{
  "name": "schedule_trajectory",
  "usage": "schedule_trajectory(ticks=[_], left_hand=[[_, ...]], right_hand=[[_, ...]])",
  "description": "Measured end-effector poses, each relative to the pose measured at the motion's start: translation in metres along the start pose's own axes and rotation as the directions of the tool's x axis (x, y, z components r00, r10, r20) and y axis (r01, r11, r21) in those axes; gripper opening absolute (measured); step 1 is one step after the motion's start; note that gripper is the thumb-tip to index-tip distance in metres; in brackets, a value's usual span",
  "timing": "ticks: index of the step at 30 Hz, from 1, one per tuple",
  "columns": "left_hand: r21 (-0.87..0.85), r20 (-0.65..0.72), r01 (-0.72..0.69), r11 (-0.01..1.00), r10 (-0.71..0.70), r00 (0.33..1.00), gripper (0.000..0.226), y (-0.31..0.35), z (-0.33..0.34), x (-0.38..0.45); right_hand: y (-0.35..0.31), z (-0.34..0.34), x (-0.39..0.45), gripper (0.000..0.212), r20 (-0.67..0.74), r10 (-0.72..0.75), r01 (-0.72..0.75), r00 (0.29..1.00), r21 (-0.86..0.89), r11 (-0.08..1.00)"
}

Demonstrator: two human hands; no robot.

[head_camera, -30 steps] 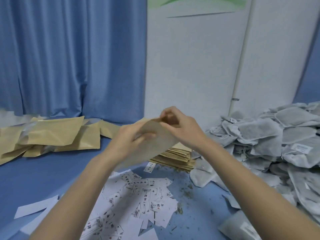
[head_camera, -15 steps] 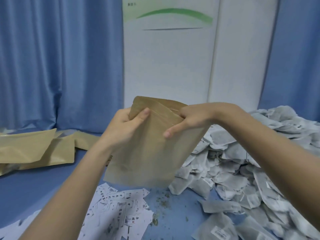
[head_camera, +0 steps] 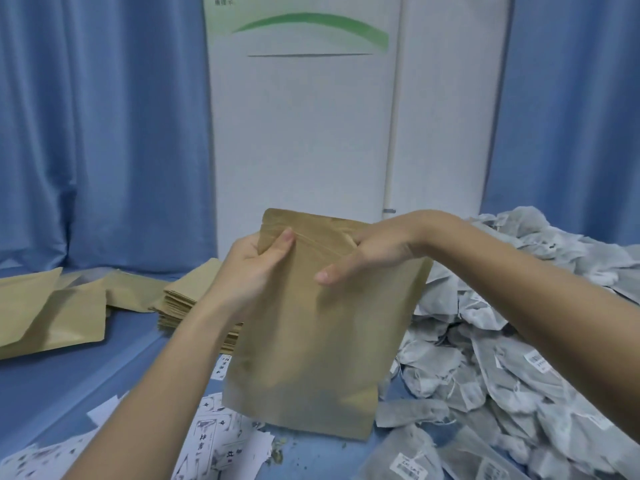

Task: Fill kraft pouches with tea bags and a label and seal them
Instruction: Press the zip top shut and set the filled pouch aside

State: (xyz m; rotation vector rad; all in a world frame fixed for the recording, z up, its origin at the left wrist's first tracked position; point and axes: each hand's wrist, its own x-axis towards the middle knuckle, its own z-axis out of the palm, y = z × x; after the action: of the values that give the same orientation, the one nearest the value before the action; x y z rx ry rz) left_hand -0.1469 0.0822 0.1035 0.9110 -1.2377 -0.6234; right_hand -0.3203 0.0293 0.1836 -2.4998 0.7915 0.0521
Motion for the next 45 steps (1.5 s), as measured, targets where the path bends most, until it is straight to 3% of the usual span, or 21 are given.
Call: schedule_trajectory(ticks=[2,4,6,7,9,11,13,15,18,20,24,26,28,30,32,35,39,42,45], left_hand=[[0.003,0.021,0.0,1.0,0.0,1.0,0.026,-0.003,0.005,-0.001],[-0.03,0.026,0.016,0.999,-0.015,1.0,0.024,-0.005,0.006,-0.002],[-0.074,0.025,0.049,0.996,-0.047,0.999,0.024,-0.005,0.003,-0.001],[-0.087,0.025,0.061,0.994,-0.059,0.998,0.025,-0.004,0.0,0.0],[-0.115,0.015,0.078,0.99,-0.077,0.997,0.027,-0.003,-0.004,0.003],[-0.131,0.009,0.093,0.987,-0.093,0.996,0.026,-0.002,-0.007,0.006],[-0.147,-0.017,0.107,0.983,-0.111,0.994,0.024,-0.003,-0.009,0.008],[-0.167,-0.023,0.123,0.978,-0.129,0.991,0.024,-0.006,-0.01,0.007],[-0.21,0.006,0.158,0.965,-0.16,0.987,0.027,-0.011,-0.01,0.003],[-0.229,-0.001,0.174,0.958,-0.179,0.984,0.027,-0.014,-0.01,0.001],[-0.195,-0.117,0.171,0.966,-0.196,0.974,0.024,-0.02,-0.01,0.001],[-0.157,-0.2,0.158,0.975,-0.188,0.962,0.025,-0.025,-0.008,0.002],[-0.1,-0.288,0.141,0.985,-0.165,0.943,0.026,-0.029,-0.005,0.001],[-0.05,-0.327,0.131,0.99,-0.14,0.935,0.023,-0.034,-0.002,-0.001],[-0.004,-0.328,0.108,0.994,-0.103,0.939,0.02,-0.038,0.002,-0.003],[0.061,-0.307,0.061,0.996,-0.039,0.951,0.021,-0.04,0.009,-0.006],[0.099,-0.24,0.019,0.995,0.005,0.971,0.021,-0.035,0.018,-0.008],[0.064,-0.276,0.017,0.998,0.001,0.961,0.018,-0.032,0.017,-0.01],[0.05,-0.313,-0.019,0.999,0.034,0.949,0.017,-0.029,0.013,-0.011]], right_hand=[[0.002,0.01,0.002,0.012,0.13,0.085,-0.091,0.988,0.042,0.995],[0.008,0.008,0.002,0.028,0.118,0.156,-0.156,0.981,-0.012,0.988],[0.015,-0.002,-0.001,0.032,-0.134,0.087,-0.109,0.987,-0.171,0.979],[0.019,-0.007,-0.003,0.038,-0.297,0.012,-0.096,0.955,-0.269,0.958],[0.03,-0.014,-0.007,0.058,-0.527,-0.127,-0.067,0.84,-0.333,0.94],[0.041,-0.015,-0.01,0.065,-0.624,-0.255,0.042,0.739,-0.335,0.941],[0.049,-0.015,-0.012,0.063,-0.665,-0.32,0.1,0.674,-0.348,0.932],[0.056,-0.013,-0.011,0.047,-0.69,-0.34,0.127,0.639,-0.341,0.931],[0.066,-0.007,-0.012,0.03,-0.693,-0.245,0.173,0.678,-0.173,0.97],[0.074,-0.004,-0.011,0.026,-0.726,-0.195,0.208,0.66,-0.072,0.975],[0.083,-0.002,-0.004,0.017,-0.813,-0.17,0.221,0.557,-0.052,0.974],[0.083,-0.001,-0.001,0.026,-0.828,-0.191,0.26,0.527,-0.057,0.964],[0.081,-0.003,0.001,0.05,-0.814,-0.211,0.236,0.541,-0.094,0.967],[0.076,-0.006,0.002,0.061,-0.759,-0.198,0.096,0.62,-0.177,0.98],[0.065,-0.008,0.003,0.045,-0.674,-0.172,-0.035,0.718,-0.281,0.959],[0.042,-0.003,0.011,0.032,-0.592,-0.166,0.025,0.789,-0.239,0.971],[0.015,0.008,0.029,0.023,-0.537,-0.23,0.113,0.812,-0.241,0.964],[0.01,0.002,0.031,0.037,-0.541,-0.238,0.111,0.807,-0.257,0.96],[0.01,0.002,0.031,0.022,-0.548,-0.254,0.076,0.797,-0.326,0.942]])
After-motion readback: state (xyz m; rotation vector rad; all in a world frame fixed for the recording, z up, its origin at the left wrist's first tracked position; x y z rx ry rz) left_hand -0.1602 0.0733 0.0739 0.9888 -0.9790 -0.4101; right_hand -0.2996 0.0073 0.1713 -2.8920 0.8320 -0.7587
